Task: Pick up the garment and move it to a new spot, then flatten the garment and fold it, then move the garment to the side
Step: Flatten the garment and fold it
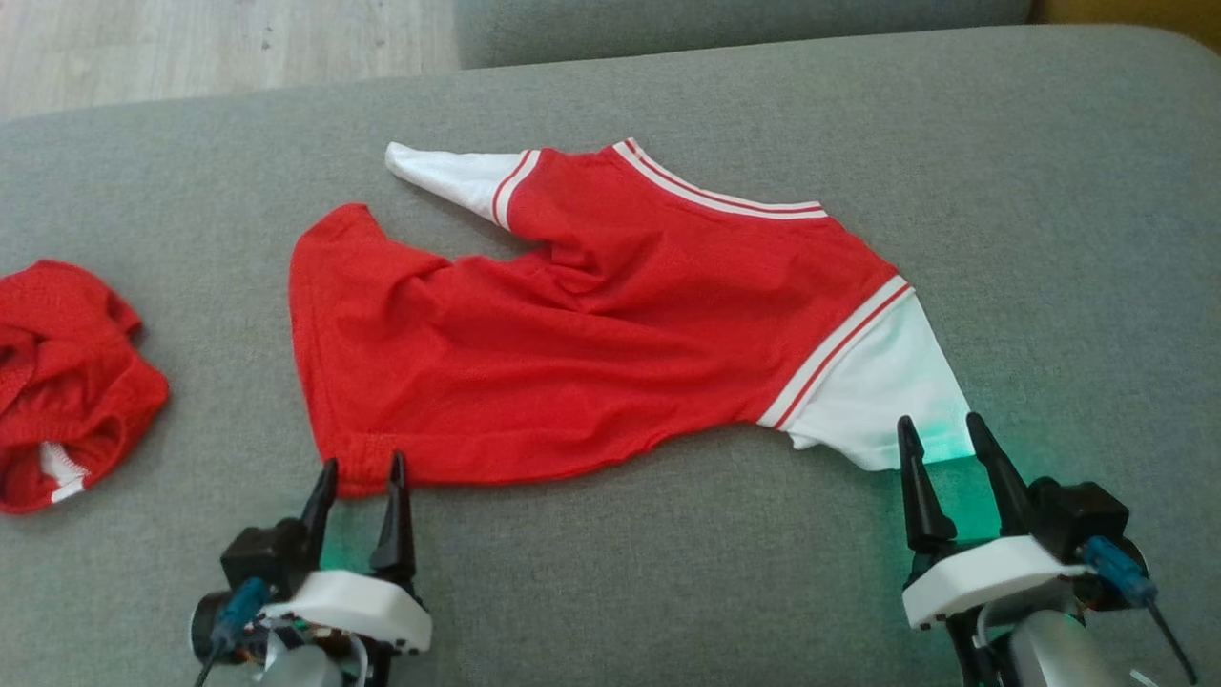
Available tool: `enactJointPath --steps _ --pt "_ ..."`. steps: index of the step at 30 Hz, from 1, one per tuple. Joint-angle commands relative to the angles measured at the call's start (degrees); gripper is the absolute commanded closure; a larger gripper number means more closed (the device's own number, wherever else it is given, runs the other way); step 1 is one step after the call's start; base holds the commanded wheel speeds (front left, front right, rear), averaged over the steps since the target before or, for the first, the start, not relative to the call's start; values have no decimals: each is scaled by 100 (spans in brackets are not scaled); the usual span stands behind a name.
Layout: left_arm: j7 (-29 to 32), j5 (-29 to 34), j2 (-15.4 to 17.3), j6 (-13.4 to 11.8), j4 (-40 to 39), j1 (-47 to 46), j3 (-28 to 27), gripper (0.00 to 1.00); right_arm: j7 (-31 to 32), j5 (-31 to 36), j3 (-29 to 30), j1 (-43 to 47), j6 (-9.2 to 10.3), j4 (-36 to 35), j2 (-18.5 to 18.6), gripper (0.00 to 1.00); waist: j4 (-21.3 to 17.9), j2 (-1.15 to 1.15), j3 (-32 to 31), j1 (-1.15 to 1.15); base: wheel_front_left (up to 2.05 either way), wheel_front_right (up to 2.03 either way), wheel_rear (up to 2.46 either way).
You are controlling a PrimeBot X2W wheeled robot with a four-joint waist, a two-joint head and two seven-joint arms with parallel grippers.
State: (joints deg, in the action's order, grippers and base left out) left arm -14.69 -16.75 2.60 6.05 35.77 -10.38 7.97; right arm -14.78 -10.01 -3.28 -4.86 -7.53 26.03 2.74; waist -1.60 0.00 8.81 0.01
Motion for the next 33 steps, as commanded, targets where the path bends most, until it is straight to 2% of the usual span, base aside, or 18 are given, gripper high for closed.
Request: enactJointPath --steps 1,7,19,20,21,23,33 --pt "-30 -41 28 -38 -51 -250 -273 0 -22 -27 -120 -195 4 -188 14 0 -29 0 36 -1 0 0 0" --pt "-30 -8 28 -74 62 -331 -379 0 -22 -59 -122 -197 4 -194 14 0 -32 0 63 -1 0 0 0" --pt "-30 27 28 37 182 -429 -168 0 -22 -100 -167 -249 4 -104 14 0 -42 0 48 -1 0 0 0" --pt "-30 28 28 42 183 -428 -159 16 -22 -101 -167 -246 4 -96 14 0 -42 0 41 -1 0 0 0" --pt "-30 38 28 47 198 -428 -145 58 -22 -104 -167 -242 4 -88 14 0 -42 0 35 -1 0 0 0" --pt "-30 68 28 56 210 -437 -131 100 -22 -110 -159 -234 4 -72 14 0 -37 0 20 -1 0 0 0" --pt "-30 209 28 -47 -531 -170 -105 100 -22 -228 174 -56 4 24 14 0 260 0 -269 -1 0 0 0"
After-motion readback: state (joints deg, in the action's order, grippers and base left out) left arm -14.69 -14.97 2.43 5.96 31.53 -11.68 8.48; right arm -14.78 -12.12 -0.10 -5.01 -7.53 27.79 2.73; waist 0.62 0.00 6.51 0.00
